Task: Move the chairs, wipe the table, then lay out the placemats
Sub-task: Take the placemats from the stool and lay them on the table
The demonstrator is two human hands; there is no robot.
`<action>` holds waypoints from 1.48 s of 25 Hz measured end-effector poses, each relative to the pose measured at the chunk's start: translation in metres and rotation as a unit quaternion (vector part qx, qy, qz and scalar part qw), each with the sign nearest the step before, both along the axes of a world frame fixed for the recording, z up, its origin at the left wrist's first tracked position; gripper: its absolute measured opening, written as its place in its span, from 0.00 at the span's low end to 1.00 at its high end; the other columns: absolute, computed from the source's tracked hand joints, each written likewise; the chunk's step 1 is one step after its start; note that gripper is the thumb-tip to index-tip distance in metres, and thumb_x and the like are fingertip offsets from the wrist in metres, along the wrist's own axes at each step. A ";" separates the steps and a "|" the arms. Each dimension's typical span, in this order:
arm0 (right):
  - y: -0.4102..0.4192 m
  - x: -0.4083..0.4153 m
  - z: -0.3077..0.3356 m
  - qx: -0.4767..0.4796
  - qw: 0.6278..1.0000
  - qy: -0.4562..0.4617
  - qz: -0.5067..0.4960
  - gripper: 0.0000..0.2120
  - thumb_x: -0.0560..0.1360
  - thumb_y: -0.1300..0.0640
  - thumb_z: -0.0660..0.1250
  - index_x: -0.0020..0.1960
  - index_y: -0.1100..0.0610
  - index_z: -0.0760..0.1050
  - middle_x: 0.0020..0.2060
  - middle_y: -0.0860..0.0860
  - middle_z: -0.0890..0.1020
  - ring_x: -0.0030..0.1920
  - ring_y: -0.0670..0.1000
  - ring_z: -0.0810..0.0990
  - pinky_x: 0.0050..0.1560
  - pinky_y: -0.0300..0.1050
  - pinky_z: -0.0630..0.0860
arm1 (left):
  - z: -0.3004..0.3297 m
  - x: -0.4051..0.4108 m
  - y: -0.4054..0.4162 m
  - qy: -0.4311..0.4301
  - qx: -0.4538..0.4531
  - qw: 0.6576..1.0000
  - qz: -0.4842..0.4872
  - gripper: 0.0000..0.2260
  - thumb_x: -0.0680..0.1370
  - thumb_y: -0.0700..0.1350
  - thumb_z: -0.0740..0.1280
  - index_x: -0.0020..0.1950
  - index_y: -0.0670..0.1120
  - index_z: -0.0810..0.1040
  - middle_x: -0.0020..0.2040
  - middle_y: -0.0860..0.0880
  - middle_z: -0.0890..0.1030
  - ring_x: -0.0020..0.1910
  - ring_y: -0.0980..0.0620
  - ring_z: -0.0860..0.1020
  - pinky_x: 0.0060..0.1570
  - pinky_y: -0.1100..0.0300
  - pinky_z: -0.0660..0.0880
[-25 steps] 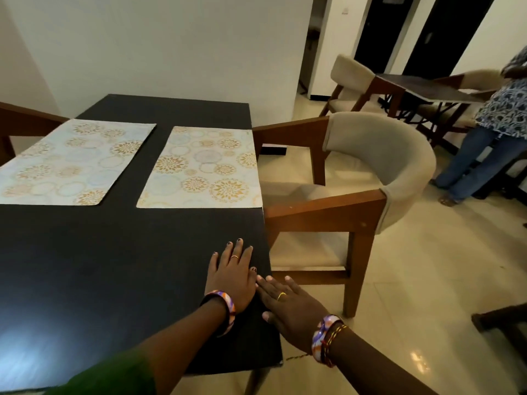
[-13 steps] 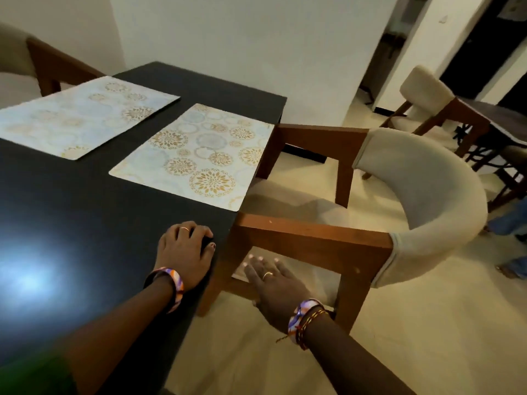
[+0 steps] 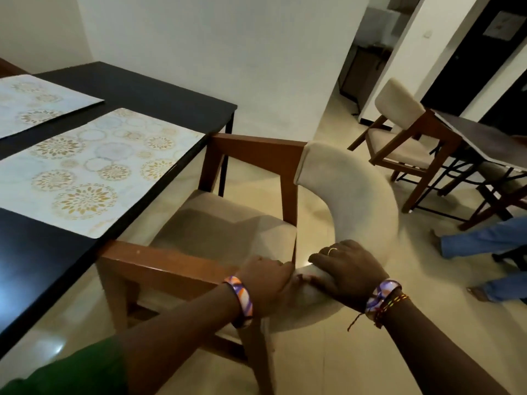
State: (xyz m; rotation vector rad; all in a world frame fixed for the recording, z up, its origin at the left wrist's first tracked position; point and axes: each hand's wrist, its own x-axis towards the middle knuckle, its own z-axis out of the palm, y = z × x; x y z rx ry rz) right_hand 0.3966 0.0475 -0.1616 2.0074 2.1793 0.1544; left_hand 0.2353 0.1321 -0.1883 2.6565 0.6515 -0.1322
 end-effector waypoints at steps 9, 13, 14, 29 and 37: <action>0.015 0.126 0.024 0.060 0.990 0.111 0.066 0.30 0.77 0.45 0.41 0.52 0.57 0.79 0.47 0.53 0.83 0.48 0.52 0.77 0.60 0.45 0.68 | 0.047 0.176 -0.039 0.011 -0.078 0.985 0.152 0.23 0.73 0.55 0.69 0.64 0.45 0.73 0.57 0.44 0.78 0.54 0.47 0.76 0.56 0.58 0.72; 0.038 0.149 0.033 -0.017 0.989 0.085 0.119 0.24 0.82 0.48 0.48 0.52 0.60 0.79 0.43 0.56 0.82 0.39 0.51 0.72 0.51 0.45 0.70 | 0.033 0.188 -0.029 -0.013 -0.198 0.943 0.268 0.32 0.65 0.53 0.76 0.66 0.49 0.70 0.61 0.48 0.76 0.58 0.49 0.75 0.62 0.54 0.74; 0.042 0.152 0.034 -0.037 0.988 0.066 0.134 0.24 0.82 0.48 0.48 0.53 0.60 0.78 0.39 0.55 0.80 0.37 0.50 0.71 0.47 0.45 0.71 | 0.034 0.187 -0.030 -0.031 -0.211 0.932 0.292 0.34 0.63 0.54 0.77 0.66 0.51 0.71 0.61 0.48 0.76 0.59 0.48 0.75 0.62 0.51 0.74; 0.099 0.173 0.035 -0.290 0.918 0.106 0.248 0.25 0.82 0.44 0.46 0.67 0.58 0.68 0.64 0.59 0.74 0.62 0.57 0.73 0.62 0.46 0.68 | 0.072 0.218 -0.039 0.450 0.028 0.863 0.227 0.19 0.83 0.43 0.49 0.73 0.38 0.62 0.74 0.42 0.64 0.73 0.45 0.63 0.69 0.54 0.62; 0.094 0.188 0.043 -0.266 0.898 0.167 0.310 0.25 0.82 0.46 0.46 0.67 0.61 0.70 0.61 0.60 0.76 0.59 0.57 0.75 0.62 0.47 0.69 | 0.093 0.245 -0.051 0.605 0.058 0.764 0.217 0.18 0.82 0.41 0.54 0.70 0.36 0.65 0.66 0.37 0.69 0.71 0.42 0.66 0.66 0.51 0.65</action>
